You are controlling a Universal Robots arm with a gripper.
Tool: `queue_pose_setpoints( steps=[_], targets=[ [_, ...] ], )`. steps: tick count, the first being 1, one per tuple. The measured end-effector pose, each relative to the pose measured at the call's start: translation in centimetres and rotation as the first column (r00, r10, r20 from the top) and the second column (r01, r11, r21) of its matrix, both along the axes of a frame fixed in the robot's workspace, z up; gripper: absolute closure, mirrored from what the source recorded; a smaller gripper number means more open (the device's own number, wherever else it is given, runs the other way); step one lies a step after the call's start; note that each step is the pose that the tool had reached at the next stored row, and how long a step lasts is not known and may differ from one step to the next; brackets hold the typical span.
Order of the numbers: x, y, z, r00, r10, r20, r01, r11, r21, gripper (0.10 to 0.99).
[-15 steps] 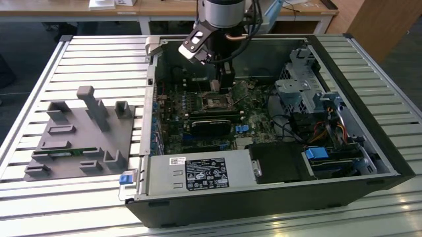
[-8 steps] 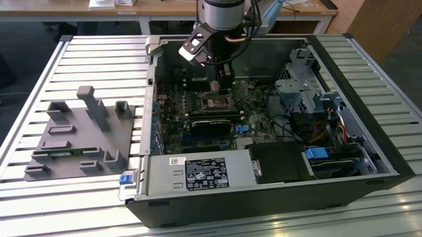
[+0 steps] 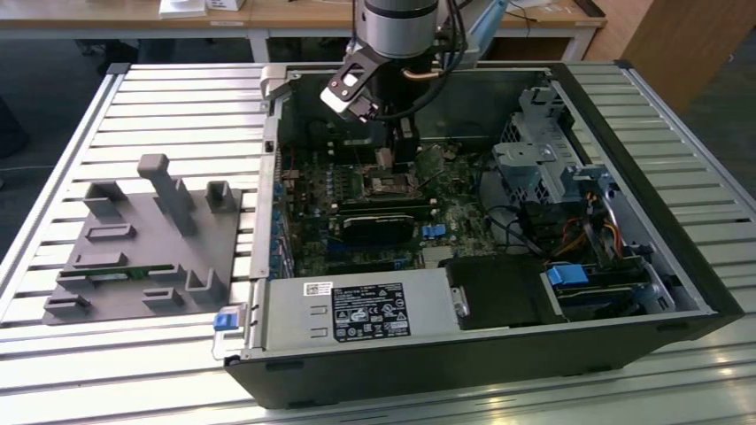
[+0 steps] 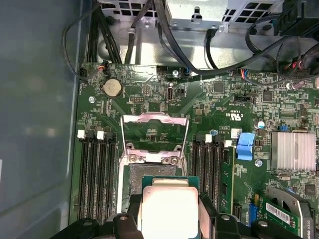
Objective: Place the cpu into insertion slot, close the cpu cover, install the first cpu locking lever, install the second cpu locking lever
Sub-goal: 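Place the cpu into insertion slot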
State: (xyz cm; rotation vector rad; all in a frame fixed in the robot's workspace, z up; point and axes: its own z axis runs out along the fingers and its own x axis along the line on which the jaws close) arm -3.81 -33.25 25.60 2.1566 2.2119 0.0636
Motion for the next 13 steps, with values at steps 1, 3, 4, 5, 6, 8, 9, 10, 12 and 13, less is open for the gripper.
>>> queue_pose_setpoints(
  steps=[1, 3, 4, 5, 6, 8, 9, 10, 12, 13],
  targets=[
    [0.0, 0.0, -0.04, 1.0, 0.0, 0.0, 0.0, 1.0, 0.0, 0.553],
    [0.0, 0.0, -0.07, 1.0, 0.0, -0.0002, 0.0, 1.0, 0.0, 0.553],
    [0.0, 0.0, -0.09, 1.0, 0.0, -0.0001, 0.0, 1.0, 0.0, 0.553],
    [0.0, 0.0, -0.12, 1.0, 0.0, -0.0001, 0.0, 1.0, 0.0, 0.553],
    [0.0, 0.0, -0.15, 1.0, 0.0, 0.0, 0.0, 1.0, 0.0, 0.553],
    [0.0, 0.0, -0.2, 1.0, 0.0, 0.0, 0.0, 1.0, 0.0, 0.553],
    [0.0, 0.0, -0.22, 1.0, 0.0, -0.0001, 0.0, 1.0, 0.0, 0.553],
    [0.0, 0.0, -0.24, 1.0, 0.0, 0.0, 0.0, 1.0, 0.0, 0.553],
    [0.0, 0.0, -0.29, 1.0, 0.0, 0.0, 0.0, 1.0, 0.0, 0.553],
    [0.0, 0.0, -0.32, 1.0, 0.0, 0.0, 0.0, 1.0, 0.0, 0.553]
  ],
)
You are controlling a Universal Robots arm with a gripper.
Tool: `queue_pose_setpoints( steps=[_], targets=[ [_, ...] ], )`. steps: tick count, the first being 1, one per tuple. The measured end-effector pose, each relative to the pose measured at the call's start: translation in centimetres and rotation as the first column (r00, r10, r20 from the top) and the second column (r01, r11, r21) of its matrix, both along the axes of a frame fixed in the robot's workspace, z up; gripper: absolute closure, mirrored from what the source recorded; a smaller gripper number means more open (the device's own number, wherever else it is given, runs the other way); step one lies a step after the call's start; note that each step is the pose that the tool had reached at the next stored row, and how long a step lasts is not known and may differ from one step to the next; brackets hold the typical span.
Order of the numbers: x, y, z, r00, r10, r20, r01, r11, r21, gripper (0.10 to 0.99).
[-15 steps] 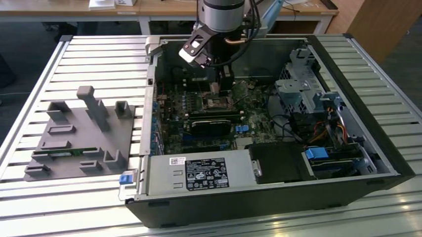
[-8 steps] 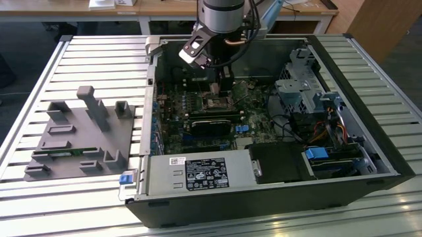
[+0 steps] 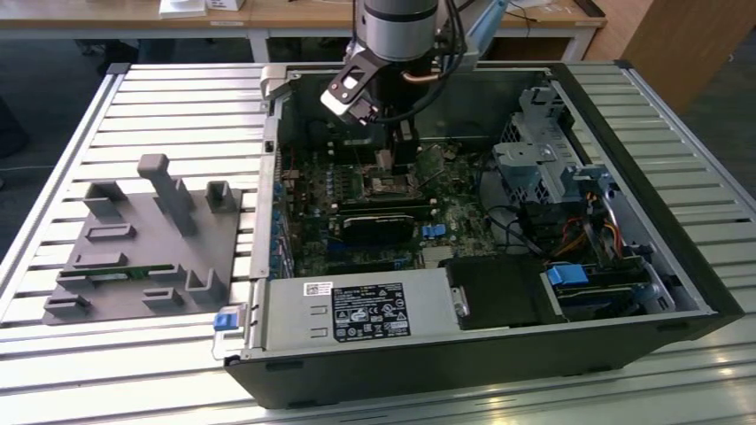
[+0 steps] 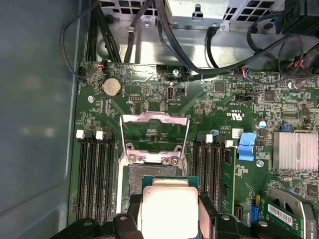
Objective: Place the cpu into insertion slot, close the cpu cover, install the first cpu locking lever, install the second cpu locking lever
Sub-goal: 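Place the cpu into insertion slot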
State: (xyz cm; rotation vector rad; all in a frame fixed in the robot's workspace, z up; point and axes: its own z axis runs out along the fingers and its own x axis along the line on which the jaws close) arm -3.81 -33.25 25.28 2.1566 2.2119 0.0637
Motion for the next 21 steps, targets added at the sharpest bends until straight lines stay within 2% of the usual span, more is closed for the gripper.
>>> queue_pose_setpoints(
  steps=[21],
  targets=[
    [0.0, 0.0, -0.67, 1.0, 0.0, -0.0009, 0.0, 1.0, 0.0, 0.553]
  ],
)
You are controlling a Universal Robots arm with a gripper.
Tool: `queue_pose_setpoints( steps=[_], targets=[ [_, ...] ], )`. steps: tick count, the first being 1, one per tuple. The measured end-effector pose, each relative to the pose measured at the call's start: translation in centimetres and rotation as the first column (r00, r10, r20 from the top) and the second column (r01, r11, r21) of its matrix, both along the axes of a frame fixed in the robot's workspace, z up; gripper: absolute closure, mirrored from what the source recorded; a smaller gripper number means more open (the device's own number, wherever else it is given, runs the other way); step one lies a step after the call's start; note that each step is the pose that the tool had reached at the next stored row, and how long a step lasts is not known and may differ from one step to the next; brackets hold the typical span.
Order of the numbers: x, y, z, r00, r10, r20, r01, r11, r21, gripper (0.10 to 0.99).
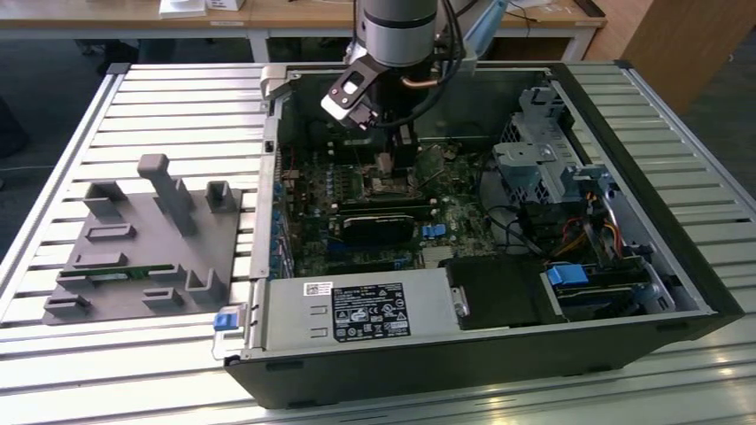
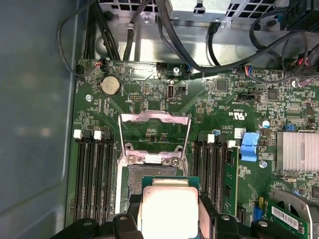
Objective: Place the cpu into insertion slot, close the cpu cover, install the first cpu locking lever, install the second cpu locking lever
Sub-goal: 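Place the cpu into insertion slot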
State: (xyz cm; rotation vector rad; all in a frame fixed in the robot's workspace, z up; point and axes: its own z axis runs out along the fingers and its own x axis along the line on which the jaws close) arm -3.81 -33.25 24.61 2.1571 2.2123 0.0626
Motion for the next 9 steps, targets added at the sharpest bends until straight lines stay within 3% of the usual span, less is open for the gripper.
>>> queue_pose_setpoints(
  steps=[9],
  targets=[
    [0.0, 0.0, -0.87, 1.0, 0.001, 0.0001, -0.001, 1.0, 0.0, 0.553]
  ],
)
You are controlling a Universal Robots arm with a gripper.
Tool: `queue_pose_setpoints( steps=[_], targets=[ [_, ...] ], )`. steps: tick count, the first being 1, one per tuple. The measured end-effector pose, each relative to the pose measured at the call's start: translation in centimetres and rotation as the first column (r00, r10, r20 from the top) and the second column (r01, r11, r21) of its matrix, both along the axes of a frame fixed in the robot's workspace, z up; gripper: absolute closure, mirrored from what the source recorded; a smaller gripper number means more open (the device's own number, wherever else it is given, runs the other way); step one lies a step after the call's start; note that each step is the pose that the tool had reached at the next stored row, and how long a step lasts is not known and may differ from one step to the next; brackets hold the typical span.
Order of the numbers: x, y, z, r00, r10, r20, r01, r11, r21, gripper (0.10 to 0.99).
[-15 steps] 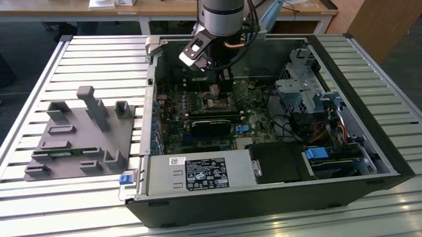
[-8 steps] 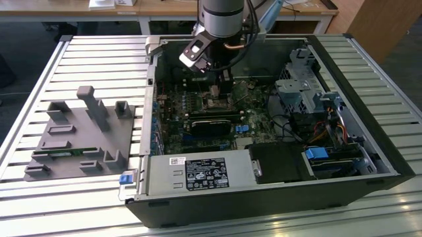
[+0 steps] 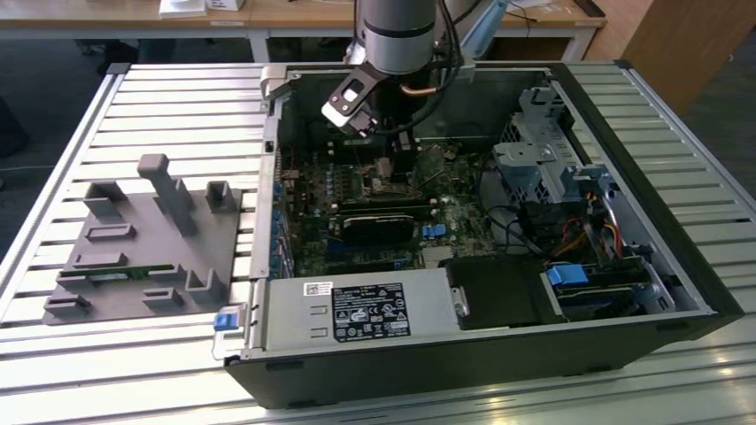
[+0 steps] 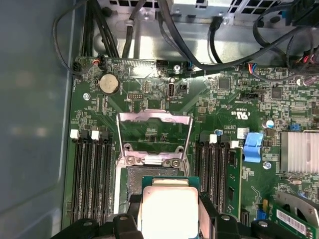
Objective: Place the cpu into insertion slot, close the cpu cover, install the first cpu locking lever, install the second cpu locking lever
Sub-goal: 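Place the cpu into insertion slot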
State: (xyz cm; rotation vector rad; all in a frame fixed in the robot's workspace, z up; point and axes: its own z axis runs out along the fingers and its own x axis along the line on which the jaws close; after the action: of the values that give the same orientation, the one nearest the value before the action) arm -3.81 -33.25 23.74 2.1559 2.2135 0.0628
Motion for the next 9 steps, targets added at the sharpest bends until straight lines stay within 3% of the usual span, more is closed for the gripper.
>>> queue_pose_setpoints(
  steps=[9],
  targets=[
    [-0.16, 0.17, -1.39, 1.0, 0.006, 0.0, -0.006, 1.0, 0.0, 0.553]
  ],
)
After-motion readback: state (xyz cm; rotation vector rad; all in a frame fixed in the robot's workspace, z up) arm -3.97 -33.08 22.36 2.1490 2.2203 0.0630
